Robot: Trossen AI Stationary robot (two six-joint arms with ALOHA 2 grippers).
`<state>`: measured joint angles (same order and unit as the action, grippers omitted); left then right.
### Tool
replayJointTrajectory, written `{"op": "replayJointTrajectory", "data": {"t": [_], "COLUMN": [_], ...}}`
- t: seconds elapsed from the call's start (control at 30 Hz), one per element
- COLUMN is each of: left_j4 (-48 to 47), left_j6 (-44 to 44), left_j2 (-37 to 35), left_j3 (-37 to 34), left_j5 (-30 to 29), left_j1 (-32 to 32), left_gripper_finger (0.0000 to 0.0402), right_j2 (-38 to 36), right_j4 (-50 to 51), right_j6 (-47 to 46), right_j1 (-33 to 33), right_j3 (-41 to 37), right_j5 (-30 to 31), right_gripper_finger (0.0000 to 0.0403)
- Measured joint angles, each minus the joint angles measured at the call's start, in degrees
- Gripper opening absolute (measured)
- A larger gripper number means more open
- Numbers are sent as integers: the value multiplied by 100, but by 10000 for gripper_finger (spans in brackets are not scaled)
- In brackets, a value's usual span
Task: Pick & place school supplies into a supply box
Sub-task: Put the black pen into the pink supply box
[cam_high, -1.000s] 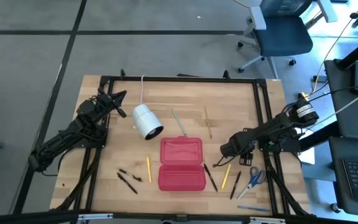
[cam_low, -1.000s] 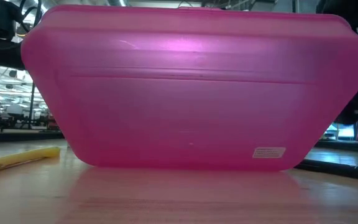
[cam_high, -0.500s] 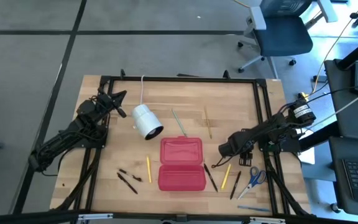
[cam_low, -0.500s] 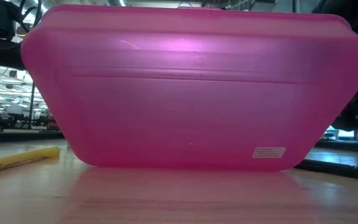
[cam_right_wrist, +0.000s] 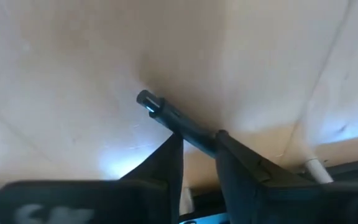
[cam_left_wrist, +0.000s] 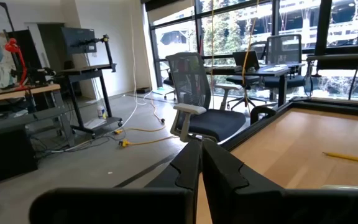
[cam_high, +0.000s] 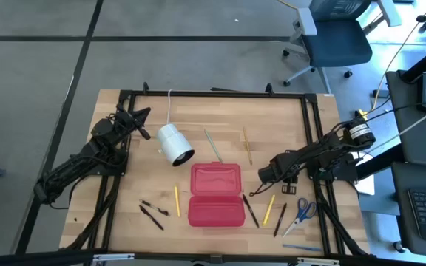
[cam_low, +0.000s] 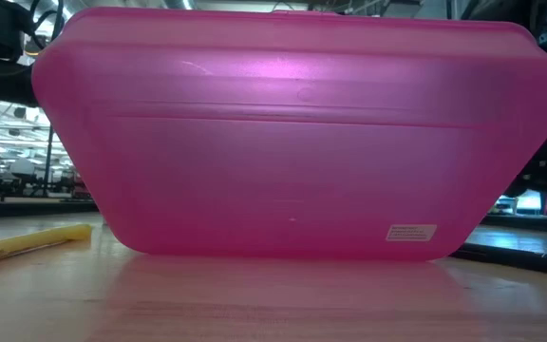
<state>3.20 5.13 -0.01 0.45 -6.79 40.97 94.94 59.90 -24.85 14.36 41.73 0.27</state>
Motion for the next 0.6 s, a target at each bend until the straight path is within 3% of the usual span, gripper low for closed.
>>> {"op": "replayJointTrajectory", "data": {"t": [0.23,0.6], "left_j4": [-2,-11], "left_j6": [9,10], "left_j2": [0,0], "left_j3": [0,2], "left_j5": [0,1], "left_j1": [2,2], "left_gripper_finger": [8,11], "right_j2": [13,-7], "right_j4": [-308,-614], "right_j6": [182,140], "right_j1": [-270,-746], "right_j3": [372,418], "right_j5": [355,201], "right_gripper_finger": [86,87]}}
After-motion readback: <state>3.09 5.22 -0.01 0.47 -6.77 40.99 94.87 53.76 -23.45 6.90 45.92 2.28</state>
